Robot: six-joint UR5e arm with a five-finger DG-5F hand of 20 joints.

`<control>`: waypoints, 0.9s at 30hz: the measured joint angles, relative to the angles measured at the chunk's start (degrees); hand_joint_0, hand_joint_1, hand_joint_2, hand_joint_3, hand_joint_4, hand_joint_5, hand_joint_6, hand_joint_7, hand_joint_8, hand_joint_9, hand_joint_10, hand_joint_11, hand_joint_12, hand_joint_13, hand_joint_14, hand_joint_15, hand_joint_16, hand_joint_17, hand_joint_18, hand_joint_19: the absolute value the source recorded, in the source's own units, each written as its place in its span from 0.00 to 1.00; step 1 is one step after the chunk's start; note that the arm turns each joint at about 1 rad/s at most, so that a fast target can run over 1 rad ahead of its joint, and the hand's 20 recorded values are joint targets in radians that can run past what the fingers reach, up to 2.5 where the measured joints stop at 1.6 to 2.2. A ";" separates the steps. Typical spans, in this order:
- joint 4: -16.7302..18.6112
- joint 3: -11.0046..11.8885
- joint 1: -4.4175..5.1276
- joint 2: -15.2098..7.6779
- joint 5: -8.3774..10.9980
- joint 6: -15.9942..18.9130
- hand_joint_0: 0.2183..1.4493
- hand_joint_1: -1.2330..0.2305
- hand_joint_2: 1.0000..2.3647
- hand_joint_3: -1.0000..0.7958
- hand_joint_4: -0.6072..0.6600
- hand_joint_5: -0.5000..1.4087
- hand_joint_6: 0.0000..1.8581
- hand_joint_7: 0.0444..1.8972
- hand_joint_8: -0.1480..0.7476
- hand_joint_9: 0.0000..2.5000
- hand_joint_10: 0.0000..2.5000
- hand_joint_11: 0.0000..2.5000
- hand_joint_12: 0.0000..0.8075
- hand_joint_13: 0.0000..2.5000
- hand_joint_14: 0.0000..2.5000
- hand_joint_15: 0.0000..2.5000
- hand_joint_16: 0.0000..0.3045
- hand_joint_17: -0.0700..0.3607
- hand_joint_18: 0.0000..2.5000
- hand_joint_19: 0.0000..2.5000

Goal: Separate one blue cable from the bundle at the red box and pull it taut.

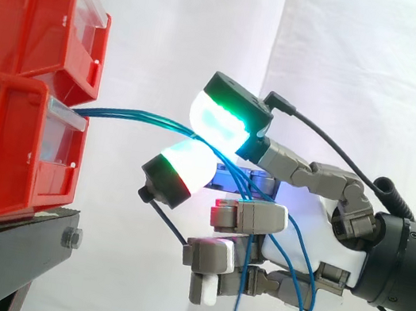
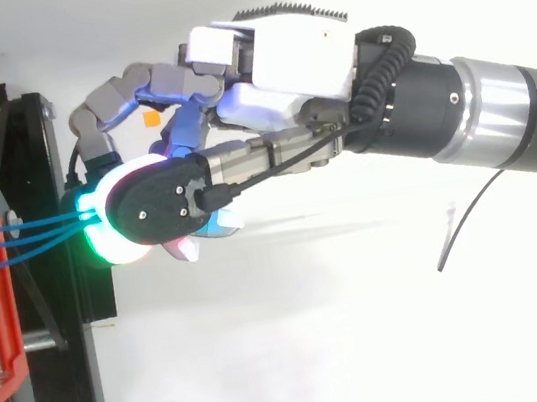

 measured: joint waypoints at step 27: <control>0.00 0.00 -0.01 -0.02 0.00 -0.09 0.40 0.28 0.00 0.28 0.43 0.17 0.47 0.64 0.45 0.55 0.01 0.70 0.44 0.46 0.01 0.42 0.17 0.43 0.34 0.34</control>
